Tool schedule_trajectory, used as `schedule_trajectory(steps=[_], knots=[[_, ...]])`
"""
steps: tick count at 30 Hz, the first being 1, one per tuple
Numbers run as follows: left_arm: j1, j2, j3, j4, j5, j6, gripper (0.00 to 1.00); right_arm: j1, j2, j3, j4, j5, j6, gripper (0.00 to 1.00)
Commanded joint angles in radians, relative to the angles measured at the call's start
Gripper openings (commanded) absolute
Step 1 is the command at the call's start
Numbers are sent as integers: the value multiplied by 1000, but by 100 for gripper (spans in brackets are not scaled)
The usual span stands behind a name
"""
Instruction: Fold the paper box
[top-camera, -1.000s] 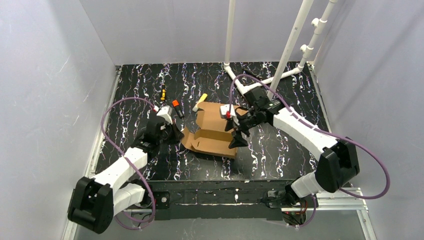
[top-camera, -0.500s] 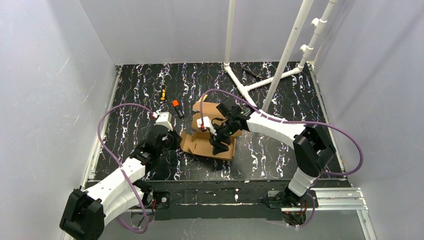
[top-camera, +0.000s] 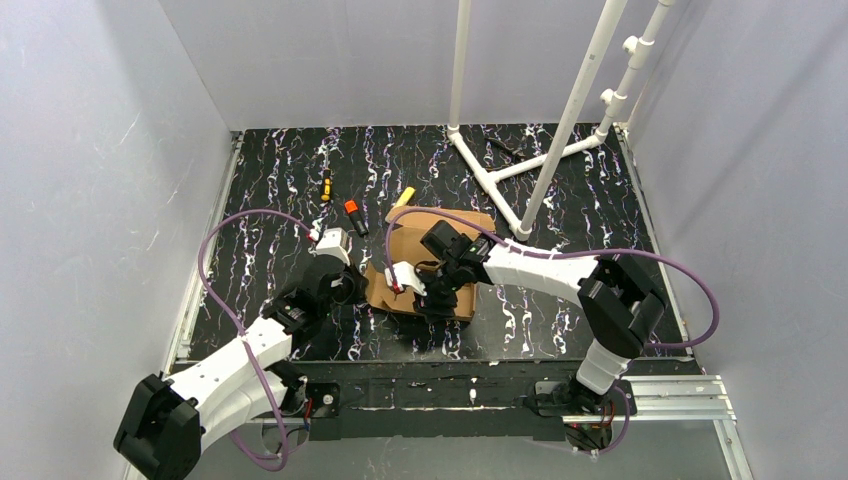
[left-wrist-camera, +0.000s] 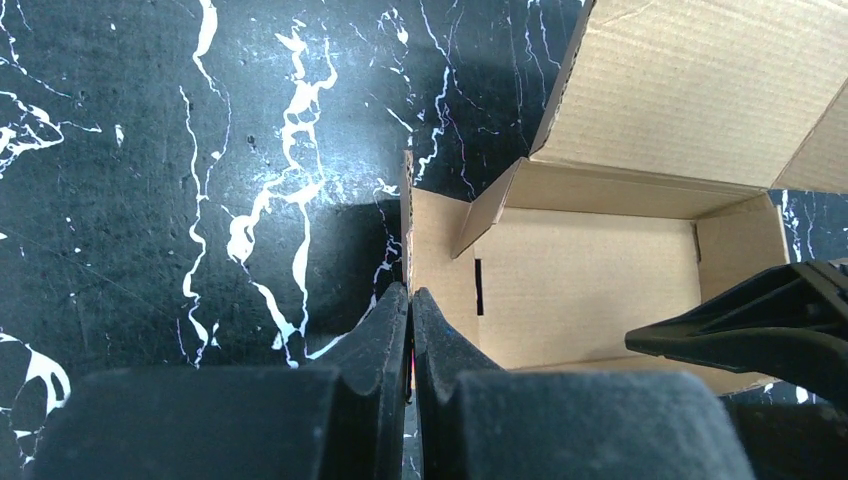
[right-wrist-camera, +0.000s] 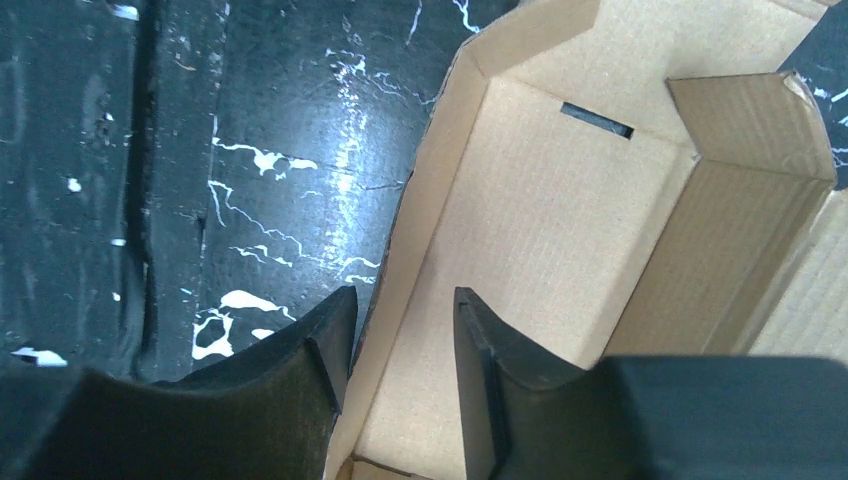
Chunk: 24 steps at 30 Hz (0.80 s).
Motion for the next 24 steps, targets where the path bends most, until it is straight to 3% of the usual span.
schedule_trajectory(steps=[1, 11, 24], knots=[[-16, -40, 29, -29, -42, -24, 0, 15, -29, -17, 63, 72, -20, 45], [-50, -45, 31, -42, -28, -99, 0, 37, -32, -39, 104, 137, -12, 12], [-67, -14, 16, 72, 131, -162, 0, 40, -14, -50, 139, 158, 13, 7]])
